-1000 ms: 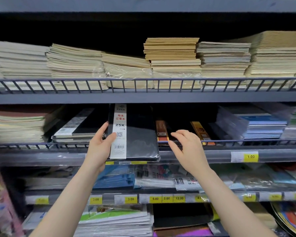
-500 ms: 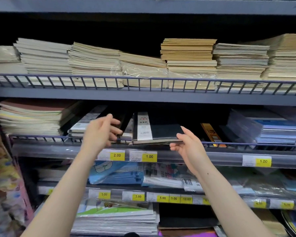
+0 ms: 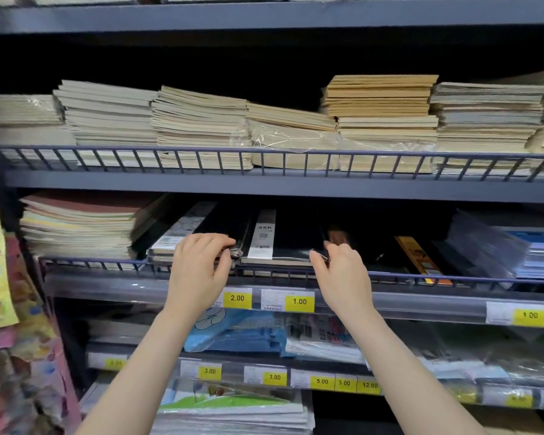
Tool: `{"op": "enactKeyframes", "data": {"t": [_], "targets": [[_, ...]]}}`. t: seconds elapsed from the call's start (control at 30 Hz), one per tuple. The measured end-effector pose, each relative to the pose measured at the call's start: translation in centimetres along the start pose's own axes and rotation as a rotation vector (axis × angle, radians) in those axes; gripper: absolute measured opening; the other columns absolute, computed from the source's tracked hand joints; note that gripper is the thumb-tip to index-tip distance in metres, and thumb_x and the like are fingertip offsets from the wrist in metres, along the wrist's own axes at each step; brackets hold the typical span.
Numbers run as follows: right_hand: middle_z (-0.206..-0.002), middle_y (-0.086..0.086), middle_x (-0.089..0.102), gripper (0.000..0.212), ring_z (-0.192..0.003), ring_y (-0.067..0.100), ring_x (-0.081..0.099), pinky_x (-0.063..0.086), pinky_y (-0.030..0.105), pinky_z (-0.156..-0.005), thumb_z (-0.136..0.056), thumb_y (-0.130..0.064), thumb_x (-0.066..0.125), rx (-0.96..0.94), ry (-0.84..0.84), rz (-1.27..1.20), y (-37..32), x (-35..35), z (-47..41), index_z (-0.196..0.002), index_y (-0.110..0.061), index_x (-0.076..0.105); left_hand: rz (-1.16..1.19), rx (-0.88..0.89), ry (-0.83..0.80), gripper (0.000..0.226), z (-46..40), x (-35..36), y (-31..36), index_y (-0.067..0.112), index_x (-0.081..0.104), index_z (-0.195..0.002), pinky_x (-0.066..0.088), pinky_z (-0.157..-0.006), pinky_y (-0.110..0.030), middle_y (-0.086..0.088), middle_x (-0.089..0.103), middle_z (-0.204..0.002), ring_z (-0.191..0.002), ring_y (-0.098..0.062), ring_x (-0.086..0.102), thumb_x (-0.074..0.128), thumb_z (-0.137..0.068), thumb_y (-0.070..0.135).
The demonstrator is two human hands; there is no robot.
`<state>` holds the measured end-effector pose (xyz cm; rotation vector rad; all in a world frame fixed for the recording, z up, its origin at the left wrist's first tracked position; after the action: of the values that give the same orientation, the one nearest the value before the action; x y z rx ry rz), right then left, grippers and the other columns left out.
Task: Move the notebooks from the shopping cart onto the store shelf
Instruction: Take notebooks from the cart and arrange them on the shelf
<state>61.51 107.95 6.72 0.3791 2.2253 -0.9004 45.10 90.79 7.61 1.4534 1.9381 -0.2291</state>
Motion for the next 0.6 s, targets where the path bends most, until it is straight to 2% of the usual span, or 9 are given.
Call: {"op": "enactKeyframes", "data": {"t": [0.13,0.23,0.33,0.43,0.6], "targets": [[-0.115,0.008,0.049,0.052,-0.109,0.022,0.044,0.042,0.032,-0.086,-0.093,-0.042,0.04,-0.069,-0.008,-0.002,0.0,0.1,0.2,-0.132,-0.008,0.044,0.005,0.009,0.022,0.033,0.2,0.0,0.2,0.021,0.064,-0.101,0.032,-0.092,-0.032,0.007,0.066,-0.103,-0.102,-0.017,0.055,0.036,-0.087,0.032],[-0.112,0.004,0.048,0.048,-0.105,0.018,0.045,0.041,0.026,-0.076,-0.091,-0.04,0.045,-0.163,0.019,-0.022,-0.5,-0.7,0.3,-0.131,-0.013,0.044,-0.013,0.002,-0.019,0.031,-0.3,0.1,0.3,0.021,0.063,-0.099,0.034,-0.091,-0.033,0.009,0.066,-0.101,-0.1,-0.016,0.055,0.038,-0.086,0.034],[-0.101,0.0,0.052,0.039,-0.093,0.016,0.051,0.04,0.022,-0.069,-0.089,-0.037,0.047,-0.301,-0.048,-0.016,-2.3,-1.2,0.4,-0.12,-0.015,0.053,0.026,0.041,-0.098,0.025,-1.6,-0.6,0.6,0.018,0.061,-0.095,0.043,-0.084,-0.037,0.005,0.064,-0.096,-0.093,-0.018,0.057,0.042,-0.085,0.032],[-0.088,0.0,0.057,0.033,-0.079,0.018,0.055,0.042,0.023,-0.063,-0.082,-0.035,0.047,-0.401,-0.149,0.076,-3.5,-1.2,1.1,-0.105,-0.015,0.061,0.045,0.098,-0.153,0.021,-2.5,-1.7,1.8,0.015,0.059,-0.093,0.04,-0.078,-0.033,0.002,0.062,-0.091,-0.088,-0.017,0.054,0.047,-0.084,0.029],[-0.08,0.0,0.057,0.024,-0.072,0.018,0.055,0.047,0.027,-0.057,-0.08,-0.029,0.048,-0.373,-0.337,0.066,-4.3,-2.7,2.0,-0.094,-0.015,0.062,0.083,0.055,-0.295,0.015,-1.1,-2.9,4.5,0.016,0.057,-0.09,0.035,-0.068,-0.028,0.001,0.06,-0.084,-0.08,-0.015,0.049,0.048,-0.084,0.027]]}}
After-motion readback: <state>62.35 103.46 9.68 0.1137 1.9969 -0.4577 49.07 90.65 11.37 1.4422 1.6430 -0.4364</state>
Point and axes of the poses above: each hand's wrist, its own z-axis away from the middle knuckle, its own x-axis out of the palm, y = z × x, the point moved 6 cm from there along -z, towards the middle knuckle
